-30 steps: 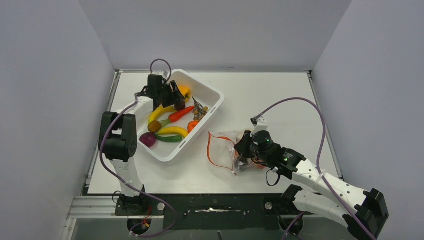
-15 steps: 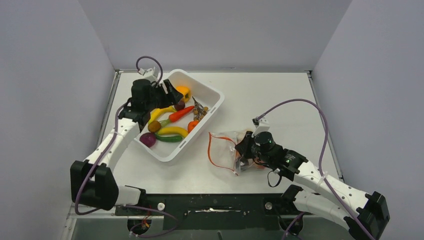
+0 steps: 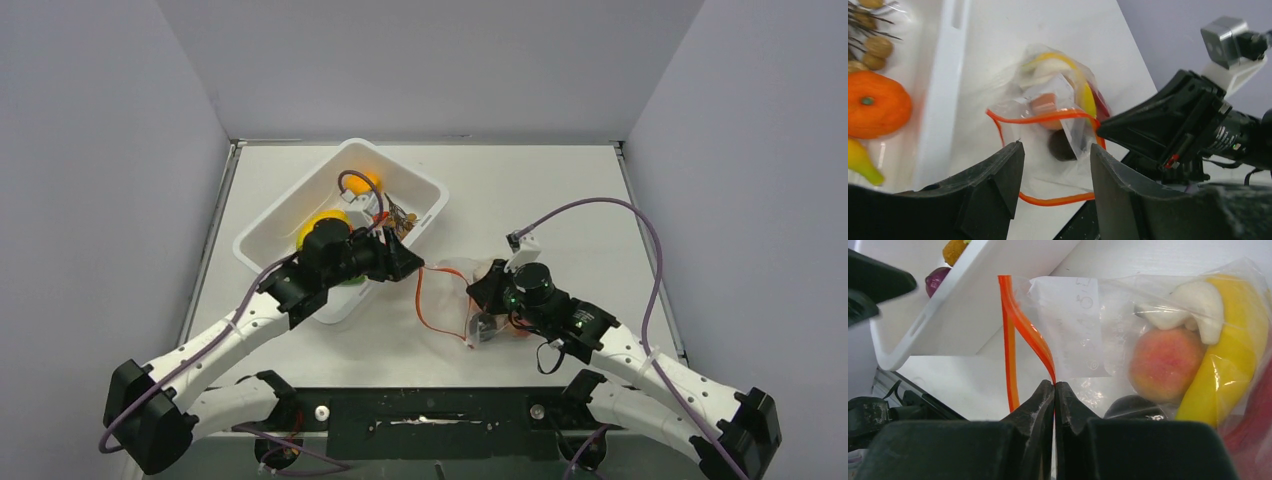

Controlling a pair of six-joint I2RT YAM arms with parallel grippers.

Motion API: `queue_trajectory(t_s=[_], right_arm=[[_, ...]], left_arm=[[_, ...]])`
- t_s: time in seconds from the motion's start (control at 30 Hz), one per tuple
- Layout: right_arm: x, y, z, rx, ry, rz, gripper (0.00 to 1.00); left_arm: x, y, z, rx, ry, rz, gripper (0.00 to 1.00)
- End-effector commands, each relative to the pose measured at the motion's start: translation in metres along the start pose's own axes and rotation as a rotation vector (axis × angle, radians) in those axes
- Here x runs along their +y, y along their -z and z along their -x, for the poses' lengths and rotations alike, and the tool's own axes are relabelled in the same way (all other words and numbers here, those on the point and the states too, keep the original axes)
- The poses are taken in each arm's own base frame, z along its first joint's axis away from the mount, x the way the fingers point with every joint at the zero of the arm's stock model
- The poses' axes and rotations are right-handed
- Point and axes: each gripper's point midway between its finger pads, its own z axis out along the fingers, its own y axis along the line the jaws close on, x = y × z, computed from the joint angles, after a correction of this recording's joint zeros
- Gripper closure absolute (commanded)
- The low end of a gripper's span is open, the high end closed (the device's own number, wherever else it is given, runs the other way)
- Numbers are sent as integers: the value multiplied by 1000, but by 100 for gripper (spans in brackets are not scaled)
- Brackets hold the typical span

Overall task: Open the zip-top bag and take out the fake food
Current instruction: Pick up the fake fruit from the zipper food storage bag.

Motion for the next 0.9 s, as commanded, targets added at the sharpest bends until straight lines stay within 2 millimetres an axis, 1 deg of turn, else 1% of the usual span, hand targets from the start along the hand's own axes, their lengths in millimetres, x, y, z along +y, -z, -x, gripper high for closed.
queue_trajectory(t_s=[0.0,0.1,0.23,0.37,0.4,0.47,0.6,0.7,0.77,0.87], right_arm=[[40,14,44,-148,-1,150,98],[34,19,51,-188,-15,121,99],[29,27,57,-229,-42,109,100],[34,37,62,-255,-33,144,100],[36,39,63,-261,-30,156,100],[38,43,65,-271,-27,173,100],[42,46,67,-277,-14,194,100],[47,49,67,-272,-3,217,100],[49,52,69,-280,0,228,100],[48,57,74,-304,-6,224,99]], left_arm=[[-30,-15,-26,34,6,-60,50],[-44,-28,-39,45,41,-70,51],[-55,-46,-53,76,60,-71,55],[-54,-62,-70,108,68,-29,58],[-53,-67,-73,111,89,-16,59],[-60,-76,-75,119,99,-22,60],[-74,-89,-72,96,71,-26,60],[-75,-95,-76,101,82,-33,59],[-71,-98,-85,122,97,-24,59],[-63,-98,-101,142,102,-2,53]])
